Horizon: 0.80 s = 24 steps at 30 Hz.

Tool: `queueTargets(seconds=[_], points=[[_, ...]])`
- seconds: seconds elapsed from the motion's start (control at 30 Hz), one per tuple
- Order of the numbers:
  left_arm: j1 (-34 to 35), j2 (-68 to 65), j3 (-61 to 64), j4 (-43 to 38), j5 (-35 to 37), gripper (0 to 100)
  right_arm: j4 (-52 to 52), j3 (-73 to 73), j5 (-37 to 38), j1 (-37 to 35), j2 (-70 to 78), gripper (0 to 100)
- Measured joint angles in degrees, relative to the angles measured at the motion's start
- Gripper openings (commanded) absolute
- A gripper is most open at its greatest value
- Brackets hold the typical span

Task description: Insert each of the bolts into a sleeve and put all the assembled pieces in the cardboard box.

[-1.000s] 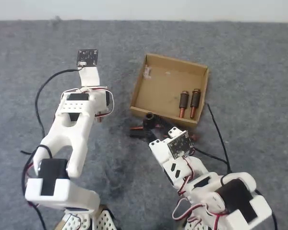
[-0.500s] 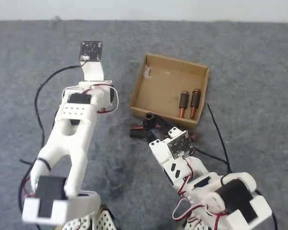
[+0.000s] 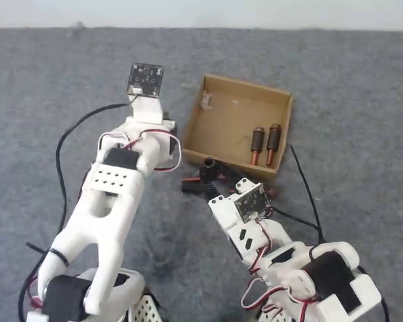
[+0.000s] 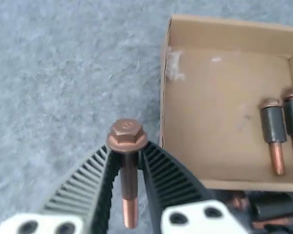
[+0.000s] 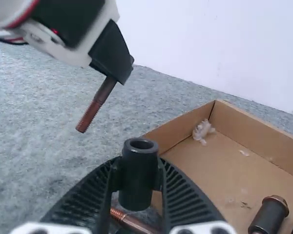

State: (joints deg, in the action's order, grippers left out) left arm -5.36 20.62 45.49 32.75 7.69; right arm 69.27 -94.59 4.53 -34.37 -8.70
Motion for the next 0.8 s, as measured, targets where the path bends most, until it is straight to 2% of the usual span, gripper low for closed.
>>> queueTargets(seconds=[0.07,0.27,0.67,0.8], points=[[-0.1,0.3,1.9,-2.9,2.3,1,0.0,0.0,0.0,0.0,0.0,0.6],[-0.1,4.0,8.8,-13.3,14.9,1,0.0,0.0,0.0,0.0,0.0,0.6],[-0.2,12.9,17.5,-21.9,16.2,1,-1.7,0.0,0.0,0.0,0.0,0.6],[-2.6,17.7,22.5,-25.4,16.2,1,-1.7,0.0,0.0,0.0,0.0,0.6]])
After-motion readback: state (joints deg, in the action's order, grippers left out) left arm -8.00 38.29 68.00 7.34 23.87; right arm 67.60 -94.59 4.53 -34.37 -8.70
